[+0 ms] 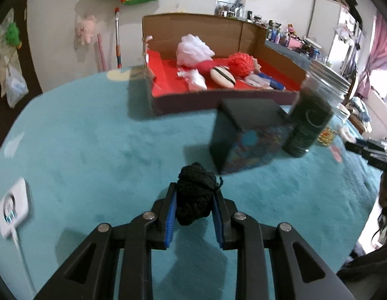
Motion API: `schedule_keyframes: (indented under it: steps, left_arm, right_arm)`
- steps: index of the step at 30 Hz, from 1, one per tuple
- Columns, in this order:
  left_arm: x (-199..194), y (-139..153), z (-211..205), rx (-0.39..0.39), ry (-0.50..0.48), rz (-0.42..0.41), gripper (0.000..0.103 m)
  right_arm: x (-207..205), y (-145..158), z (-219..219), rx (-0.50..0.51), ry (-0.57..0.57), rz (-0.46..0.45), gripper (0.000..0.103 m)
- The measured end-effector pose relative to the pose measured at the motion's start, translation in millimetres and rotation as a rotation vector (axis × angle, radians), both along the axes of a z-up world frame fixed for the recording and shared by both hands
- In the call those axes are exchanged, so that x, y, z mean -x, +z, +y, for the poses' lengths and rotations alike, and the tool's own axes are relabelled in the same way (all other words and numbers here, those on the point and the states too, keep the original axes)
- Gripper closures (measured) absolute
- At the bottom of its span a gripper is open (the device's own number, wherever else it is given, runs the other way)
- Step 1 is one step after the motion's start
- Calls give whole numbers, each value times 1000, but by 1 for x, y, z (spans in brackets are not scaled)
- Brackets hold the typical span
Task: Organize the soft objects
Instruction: 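Lift and carry both scrunchies over the red-lined box with both tools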
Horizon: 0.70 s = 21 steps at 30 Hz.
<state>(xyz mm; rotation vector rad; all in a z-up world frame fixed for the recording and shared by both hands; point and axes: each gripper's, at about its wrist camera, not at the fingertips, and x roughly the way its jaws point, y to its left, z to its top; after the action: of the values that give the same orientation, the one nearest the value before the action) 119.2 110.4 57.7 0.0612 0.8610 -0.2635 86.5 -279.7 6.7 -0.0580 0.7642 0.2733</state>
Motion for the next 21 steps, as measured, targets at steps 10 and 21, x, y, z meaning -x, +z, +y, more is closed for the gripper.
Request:
schedule_keyframes:
  steps: [10, 21]
  left_arm:
    - [-44, 12, -3, -71, -171, -75, 76]
    - [-70, 23, -10, -92, -306, -110, 76]
  right_arm:
    - [-34, 14, -6, 49, 58, -62, 65]
    - [-60, 24, 1, 113, 163, -94, 65]
